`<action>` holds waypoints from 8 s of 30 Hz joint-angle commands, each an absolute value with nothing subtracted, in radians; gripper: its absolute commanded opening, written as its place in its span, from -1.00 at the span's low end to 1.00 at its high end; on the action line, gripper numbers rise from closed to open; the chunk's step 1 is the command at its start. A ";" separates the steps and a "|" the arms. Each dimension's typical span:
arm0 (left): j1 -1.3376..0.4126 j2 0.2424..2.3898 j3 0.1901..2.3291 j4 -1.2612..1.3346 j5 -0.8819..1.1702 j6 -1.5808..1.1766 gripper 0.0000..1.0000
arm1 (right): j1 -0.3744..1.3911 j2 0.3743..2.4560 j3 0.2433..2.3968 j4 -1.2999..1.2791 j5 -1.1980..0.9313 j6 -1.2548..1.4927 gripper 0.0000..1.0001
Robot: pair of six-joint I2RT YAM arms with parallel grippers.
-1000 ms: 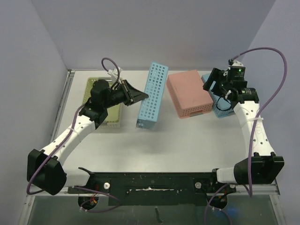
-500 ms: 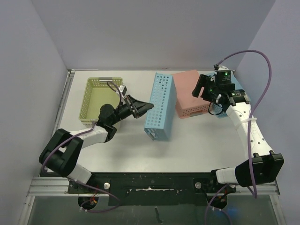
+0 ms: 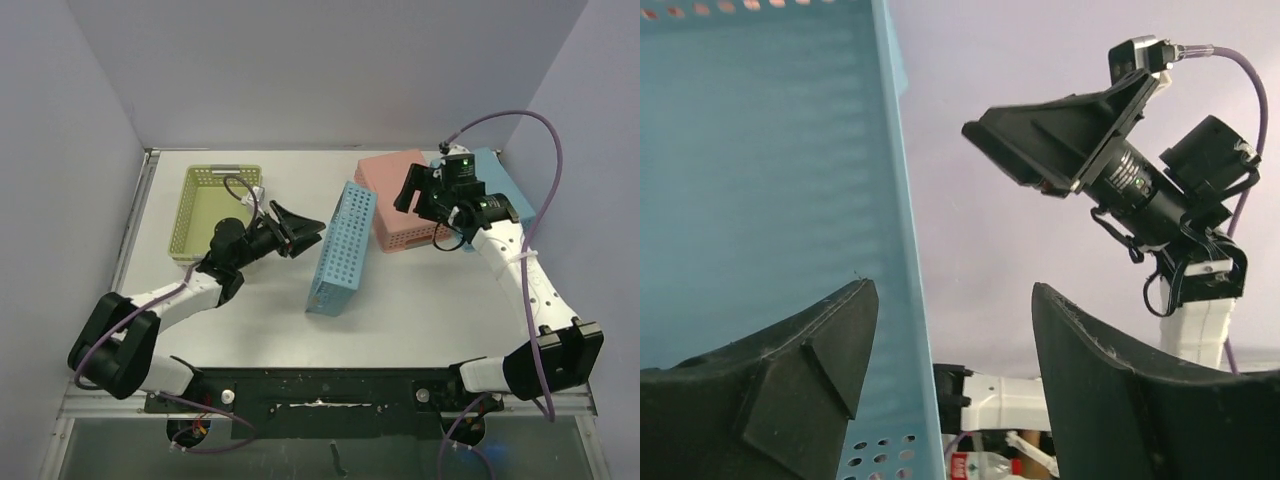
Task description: Turn the large container upside down
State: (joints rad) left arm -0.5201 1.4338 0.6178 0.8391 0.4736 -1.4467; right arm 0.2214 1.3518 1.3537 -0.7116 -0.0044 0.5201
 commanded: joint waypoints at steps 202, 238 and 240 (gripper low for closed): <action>-0.281 1.697 1.519 -0.627 -0.054 -0.234 0.02 | 0.735 1.701 1.207 -0.479 0.082 0.711 0.65; -0.297 1.639 1.898 -0.811 -0.154 -0.192 -1.00 | 0.628 1.460 1.220 -0.509 0.135 0.622 0.65; -0.302 1.627 1.933 -0.832 -0.157 -0.190 -1.00 | 0.626 1.452 1.230 -0.504 0.135 0.618 0.65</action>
